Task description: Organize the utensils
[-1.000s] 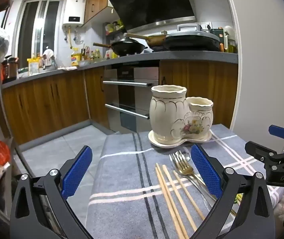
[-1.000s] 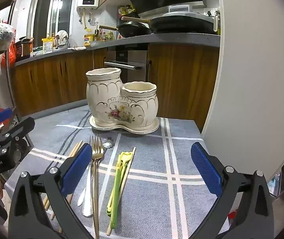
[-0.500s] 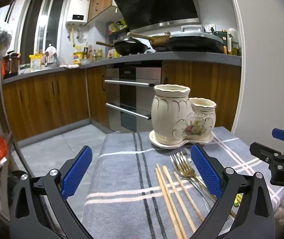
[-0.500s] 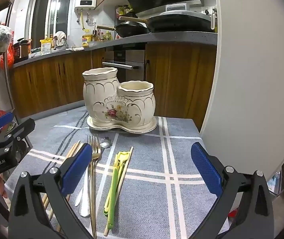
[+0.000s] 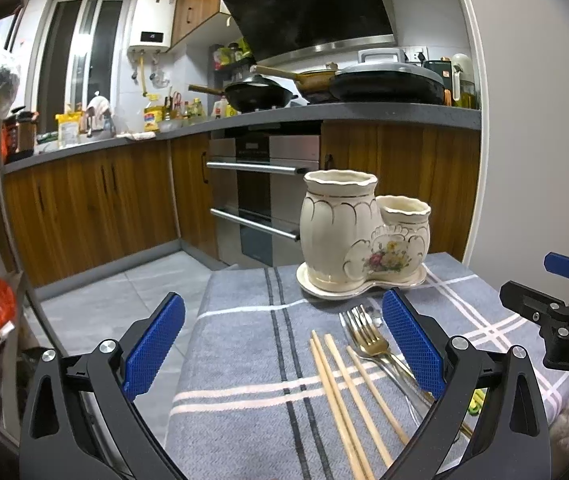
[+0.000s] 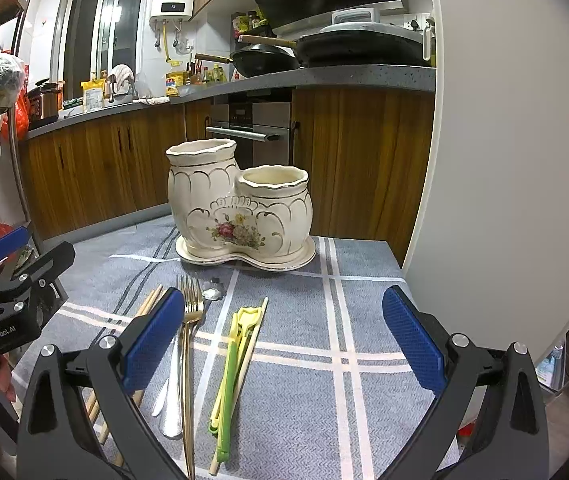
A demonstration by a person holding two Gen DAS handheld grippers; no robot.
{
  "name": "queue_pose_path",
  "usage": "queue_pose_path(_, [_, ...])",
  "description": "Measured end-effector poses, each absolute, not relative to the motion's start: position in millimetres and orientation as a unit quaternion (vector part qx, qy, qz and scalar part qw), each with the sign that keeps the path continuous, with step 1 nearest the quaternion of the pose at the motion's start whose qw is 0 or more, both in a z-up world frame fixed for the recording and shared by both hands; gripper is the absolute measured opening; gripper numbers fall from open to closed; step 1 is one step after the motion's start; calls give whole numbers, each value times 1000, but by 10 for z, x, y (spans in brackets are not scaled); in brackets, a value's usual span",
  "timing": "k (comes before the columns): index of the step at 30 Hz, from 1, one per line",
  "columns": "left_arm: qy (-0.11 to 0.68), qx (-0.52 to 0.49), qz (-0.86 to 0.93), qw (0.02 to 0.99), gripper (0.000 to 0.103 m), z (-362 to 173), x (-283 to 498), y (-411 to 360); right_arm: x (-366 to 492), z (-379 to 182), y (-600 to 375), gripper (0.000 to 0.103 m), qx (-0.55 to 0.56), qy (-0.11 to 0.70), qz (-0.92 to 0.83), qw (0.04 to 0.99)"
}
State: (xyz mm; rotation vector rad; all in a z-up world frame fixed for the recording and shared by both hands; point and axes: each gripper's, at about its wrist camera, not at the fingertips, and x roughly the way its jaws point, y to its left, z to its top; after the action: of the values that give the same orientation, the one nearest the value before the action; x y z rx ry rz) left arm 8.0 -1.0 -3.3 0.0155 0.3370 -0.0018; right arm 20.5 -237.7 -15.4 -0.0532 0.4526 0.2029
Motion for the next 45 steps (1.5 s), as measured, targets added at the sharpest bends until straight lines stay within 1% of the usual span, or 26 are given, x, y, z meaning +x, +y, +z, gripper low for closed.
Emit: queue_pose_path(45, [169, 12, -3, 986, 98, -31, 112, -51, 226, -147, -2375, 98, -25, 228, 103, 968])
